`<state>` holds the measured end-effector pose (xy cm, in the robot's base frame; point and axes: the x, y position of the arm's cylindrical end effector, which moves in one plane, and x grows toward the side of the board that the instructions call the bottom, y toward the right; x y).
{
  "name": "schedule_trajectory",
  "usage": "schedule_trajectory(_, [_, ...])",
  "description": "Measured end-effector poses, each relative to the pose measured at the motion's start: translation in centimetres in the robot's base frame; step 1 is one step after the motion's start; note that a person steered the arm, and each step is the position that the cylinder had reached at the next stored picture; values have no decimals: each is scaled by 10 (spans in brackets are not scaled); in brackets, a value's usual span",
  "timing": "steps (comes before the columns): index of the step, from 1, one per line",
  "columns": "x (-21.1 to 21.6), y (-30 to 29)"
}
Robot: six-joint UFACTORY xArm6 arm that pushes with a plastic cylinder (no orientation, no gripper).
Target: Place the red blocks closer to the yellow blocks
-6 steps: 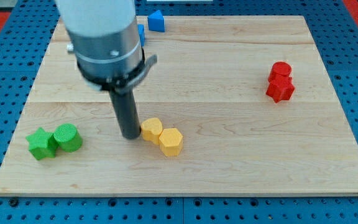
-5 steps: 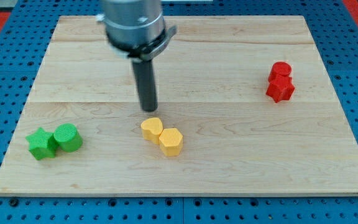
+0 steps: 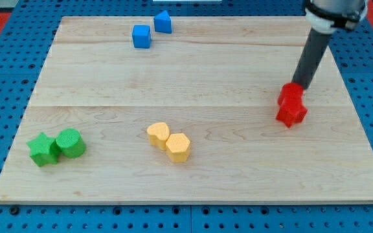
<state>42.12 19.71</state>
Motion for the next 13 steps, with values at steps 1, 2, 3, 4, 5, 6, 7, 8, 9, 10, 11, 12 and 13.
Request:
schedule_trajectory(1, [37,6])
schedule_trajectory(2, [73,17])
schedule_trajectory(3, [84,-13])
schedule_trajectory(4, [69,-47])
schedule_trajectory(5, [54,-25])
schedule_trajectory(6, [42,-83])
schedule_trajectory(7, [66,-149])
schedule_trajectory(8, [82,-166])
schedule_trajectory(9, [61,-74])
schedule_trajectory(10, [31,5])
schedule_trajectory(11, [3,-8])
schedule_trajectory(12, [18,-80])
schedule_trajectory(13, [36,-148])
